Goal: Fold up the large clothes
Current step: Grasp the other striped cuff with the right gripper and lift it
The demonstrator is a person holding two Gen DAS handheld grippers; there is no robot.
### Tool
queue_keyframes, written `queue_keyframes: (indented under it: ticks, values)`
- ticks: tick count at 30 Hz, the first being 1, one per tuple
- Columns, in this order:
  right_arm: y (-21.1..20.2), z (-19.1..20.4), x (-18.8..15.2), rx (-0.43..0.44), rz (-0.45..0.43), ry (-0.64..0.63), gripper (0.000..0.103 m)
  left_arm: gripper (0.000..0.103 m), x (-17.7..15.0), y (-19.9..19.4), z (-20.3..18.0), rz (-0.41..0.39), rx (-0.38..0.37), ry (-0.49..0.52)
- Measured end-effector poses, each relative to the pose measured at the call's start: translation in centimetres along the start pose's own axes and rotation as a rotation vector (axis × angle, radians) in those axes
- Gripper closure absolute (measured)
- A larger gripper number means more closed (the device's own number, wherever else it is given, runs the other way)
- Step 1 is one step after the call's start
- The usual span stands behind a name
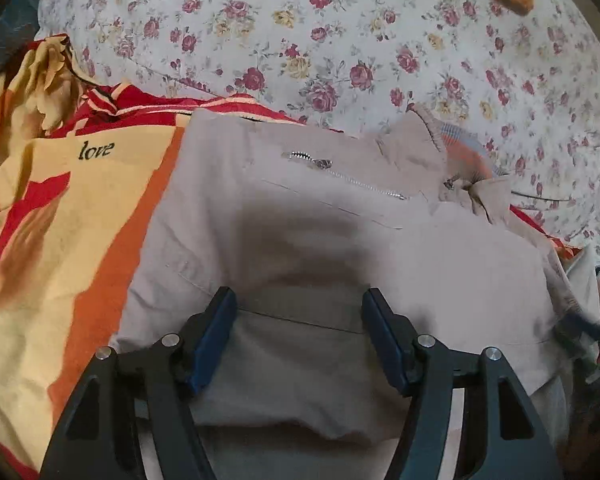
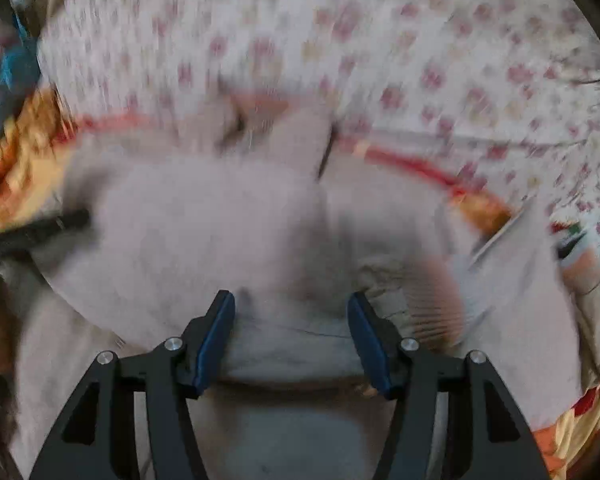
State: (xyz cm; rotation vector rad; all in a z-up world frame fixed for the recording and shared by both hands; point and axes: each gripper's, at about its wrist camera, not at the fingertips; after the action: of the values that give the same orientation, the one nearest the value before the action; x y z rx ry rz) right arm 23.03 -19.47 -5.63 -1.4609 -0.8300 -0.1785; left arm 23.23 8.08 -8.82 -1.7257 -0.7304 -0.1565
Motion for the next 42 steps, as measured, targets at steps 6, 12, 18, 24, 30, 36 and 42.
queue_keyframes:
  ticks: [6, 12, 18, 24, 30, 36, 42]
  values:
    - [-4.0, -11.6, -2.1, -0.437, -0.093, 0.065, 0.016, 0.039, 0.2, 0.1, 0.4, 0.015, -0.038, -0.07]
    - [-3.1, -20.9, -6.8, -0.451, -0.059, 0.152, 0.017, 0.035, 0.0, 0.1, 0.1, 0.016, -0.031, -0.072]
    - [-0.4, -21.7, -7.6, -0.531, 0.069, 0.189, 0.052, 0.035, 0.2, 0.4, 0.1, 0.015, -0.03, -0.07]
    - [-8.6, -24.1, -7.6, -0.493, -0.22, 0.485, 0.091, 0.035, 0.4, 0.0, 0.4, 0.009, -0.067, -0.087]
    - [-17.0, -20.6, -7.3, -0.359, -0.513, 0.587, 0.091, 0.035, 0.2, -0.9, -0.2, -0.015, -0.083, -0.069]
    - [-12.3, -12.6, -3.2, -0.025, -0.464, 0.522, 0.091, 0.035, 0.4, -2.0, -0.6, -0.073, -0.087, -0.037]
    - [-1.2, -5.8, -0.9, 0.152, -0.227, 0.463, 0.09, 0.035, 1.0, -2.2, -0.1, -0.083, -0.157, -0.082]
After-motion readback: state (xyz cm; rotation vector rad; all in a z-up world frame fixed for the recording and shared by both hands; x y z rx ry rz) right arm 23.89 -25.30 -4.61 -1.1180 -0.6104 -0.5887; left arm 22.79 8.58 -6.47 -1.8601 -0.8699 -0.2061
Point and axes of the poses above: each gripper's, at about its wrist camera, not at the fingertips, and y roughly the way its jaws point, z to its left, x to its top, and after that the axes turned 10 degrees about -y, right-handed
